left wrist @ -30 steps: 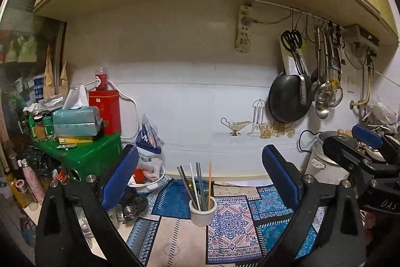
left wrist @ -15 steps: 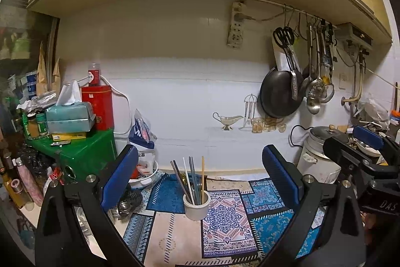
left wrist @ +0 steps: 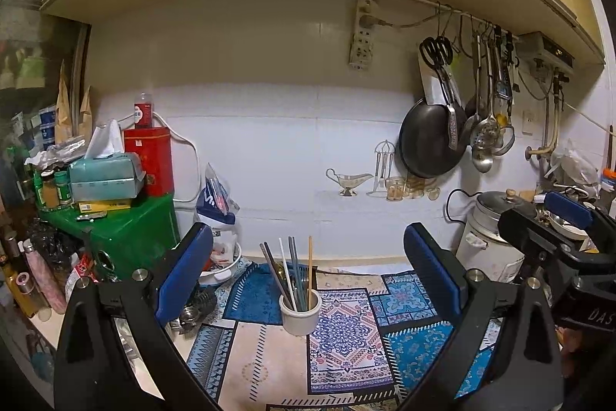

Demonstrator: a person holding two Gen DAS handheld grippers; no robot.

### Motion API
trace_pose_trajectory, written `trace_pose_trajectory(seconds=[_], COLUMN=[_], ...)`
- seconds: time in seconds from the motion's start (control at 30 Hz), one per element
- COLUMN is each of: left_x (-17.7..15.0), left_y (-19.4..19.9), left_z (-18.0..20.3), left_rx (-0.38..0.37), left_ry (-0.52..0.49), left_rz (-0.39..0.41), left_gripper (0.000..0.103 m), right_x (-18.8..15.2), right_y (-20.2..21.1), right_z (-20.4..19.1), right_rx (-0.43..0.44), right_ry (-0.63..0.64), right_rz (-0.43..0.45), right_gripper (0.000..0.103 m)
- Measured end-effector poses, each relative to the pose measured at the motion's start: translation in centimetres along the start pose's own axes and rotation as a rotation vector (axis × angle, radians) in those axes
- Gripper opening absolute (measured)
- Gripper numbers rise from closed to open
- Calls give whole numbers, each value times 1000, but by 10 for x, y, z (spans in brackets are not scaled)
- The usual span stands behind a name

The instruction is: Organize utensils

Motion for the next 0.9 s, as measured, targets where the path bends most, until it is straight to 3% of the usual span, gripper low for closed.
trace_pose_trajectory(seconds=[0.9], left_x=[1], left_y=[3], left_z=[14], left_rx=[-57], left_ry=[3], left_rz=[3], left_gripper=[100], right_x=[2], right_y=[6], right_z=[9], right_rx=[-11], right_ry=[-6], right_rz=[-3], right_gripper=[102])
Point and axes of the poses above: each gripper's, at about its wrist camera, not at the fingertips, and y roughly against the way its jaws point, z to its right, x to its top, the point moved 5 cm from there along -y, roughly the way its jaws point, and after that the axes turned 12 degrees about -y, right-handed, at the moved point
